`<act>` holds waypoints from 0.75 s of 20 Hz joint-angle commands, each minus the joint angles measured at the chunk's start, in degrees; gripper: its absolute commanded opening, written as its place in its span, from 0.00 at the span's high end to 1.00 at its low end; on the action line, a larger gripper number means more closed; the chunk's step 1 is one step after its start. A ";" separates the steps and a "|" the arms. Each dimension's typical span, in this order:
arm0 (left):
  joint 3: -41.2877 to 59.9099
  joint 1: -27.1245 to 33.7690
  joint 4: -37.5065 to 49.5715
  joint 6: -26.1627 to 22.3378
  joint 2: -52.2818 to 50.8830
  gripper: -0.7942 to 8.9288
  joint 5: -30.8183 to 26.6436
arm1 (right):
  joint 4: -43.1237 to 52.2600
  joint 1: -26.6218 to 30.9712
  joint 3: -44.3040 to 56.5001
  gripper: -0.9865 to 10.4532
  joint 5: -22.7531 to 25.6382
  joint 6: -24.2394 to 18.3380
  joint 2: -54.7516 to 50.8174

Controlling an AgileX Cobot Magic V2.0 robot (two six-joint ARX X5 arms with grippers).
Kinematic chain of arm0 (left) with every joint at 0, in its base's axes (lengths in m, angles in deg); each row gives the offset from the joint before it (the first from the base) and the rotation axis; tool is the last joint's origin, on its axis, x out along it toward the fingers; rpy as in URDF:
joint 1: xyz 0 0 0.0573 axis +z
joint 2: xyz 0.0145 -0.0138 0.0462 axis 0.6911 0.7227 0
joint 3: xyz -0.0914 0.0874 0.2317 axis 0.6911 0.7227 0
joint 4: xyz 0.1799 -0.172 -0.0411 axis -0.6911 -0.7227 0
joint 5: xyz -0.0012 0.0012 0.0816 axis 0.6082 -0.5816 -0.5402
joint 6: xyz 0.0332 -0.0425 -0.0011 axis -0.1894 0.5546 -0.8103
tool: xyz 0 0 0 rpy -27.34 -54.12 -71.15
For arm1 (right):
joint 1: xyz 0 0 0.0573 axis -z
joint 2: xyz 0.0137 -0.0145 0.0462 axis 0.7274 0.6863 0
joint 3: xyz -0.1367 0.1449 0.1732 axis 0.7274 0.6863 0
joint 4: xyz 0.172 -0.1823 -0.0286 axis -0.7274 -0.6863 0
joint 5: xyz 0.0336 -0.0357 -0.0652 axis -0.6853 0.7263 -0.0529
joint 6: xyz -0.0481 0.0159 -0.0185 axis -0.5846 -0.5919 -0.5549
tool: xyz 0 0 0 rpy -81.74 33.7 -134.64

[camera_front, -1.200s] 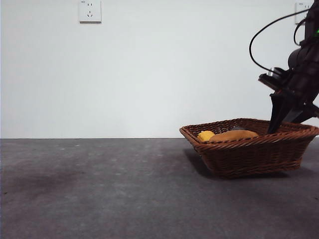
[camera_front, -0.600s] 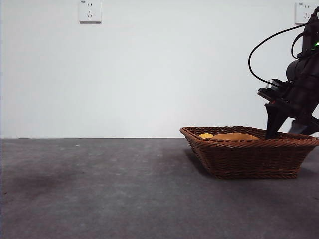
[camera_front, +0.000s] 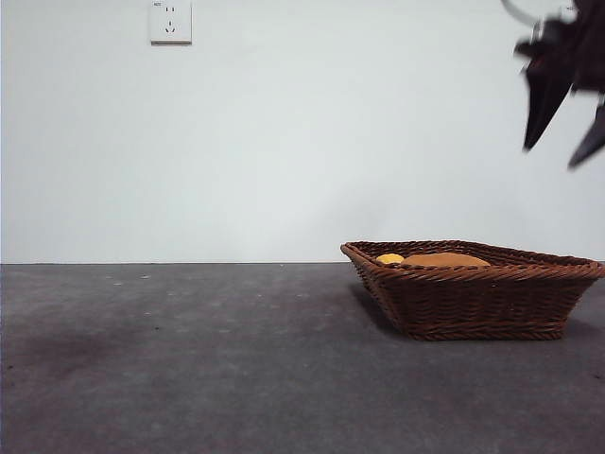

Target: Help me put the vegetables on the table into the basket

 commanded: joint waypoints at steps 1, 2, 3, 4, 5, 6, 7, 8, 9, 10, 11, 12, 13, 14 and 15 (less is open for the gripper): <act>-0.02 0.09 -0.02 1.03 -1.27 0.93 0.22 | -1.01 -0.09 0.13 0.92 0.17 -1.22 -5.97; -0.02 0.07 -0.02 1.60 -1.86 0.93 0.22 | -1.16 -0.09 0.13 0.92 0.22 -0.96 -9.35; -0.02 0.09 -0.02 2.45 -2.38 0.93 0.22 | -1.29 -0.09 0.13 0.92 0.22 -0.07 -12.50; 0.00 0.07 -0.02 3.10 -2.89 0.93 0.22 | -1.57 -0.09 0.13 0.92 0.20 0.22 -15.61; -0.02 0.07 -0.02 3.61 -3.41 0.93 0.22 | -2.08 -0.09 0.13 0.92 0.22 0.26 -18.69; -0.02 0.07 -0.02 3.80 -3.89 0.93 0.22 | -2.64 -0.09 0.13 0.92 0.22 0.26 -21.66; -0.02 0.09 -0.02 4.11 -4.17 0.93 0.24 | -3.61 -0.11 0.13 0.92 0.22 0.20 -24.52; -0.02 0.07 -0.02 4.90 -4.31 0.93 0.24 | -4.94 -0.11 0.13 0.92 0.22 0.17 -27.17; -0.02 0.09 -0.02 5.73 -4.33 0.93 0.24 | -6.86 -0.09 0.13 0.92 0.22 0.00 -29.97; -0.02 0.09 -0.02 5.70 -4.22 0.93 0.22 | -8.61 -0.09 0.13 0.91 0.22 0.00 -31.98; -0.02 0.09 -0.02 5.70 -3.91 0.93 0.20 | -11.15 -0.09 0.13 0.91 0.24 -0.04 -33.88; -0.02 0.09 -0.02 5.70 -3.56 0.93 0.17 | -13.27 -0.09 0.15 0.91 0.26 -0.11 -35.41; -0.02 0.09 0.00 5.68 -2.97 0.93 0.17 | -13.25 -0.09 0.09 0.91 0.42 -0.11 -36.76; -0.02 0.09 0.00 5.68 -2.32 0.93 0.15 | -13.25 -0.09 0.09 0.91 0.68 -0.02 -37.68; -0.02 0.09 0.09 5.68 -1.49 0.93 0.17 | -13.25 -0.09 0.09 0.91 0.83 0.35 -38.29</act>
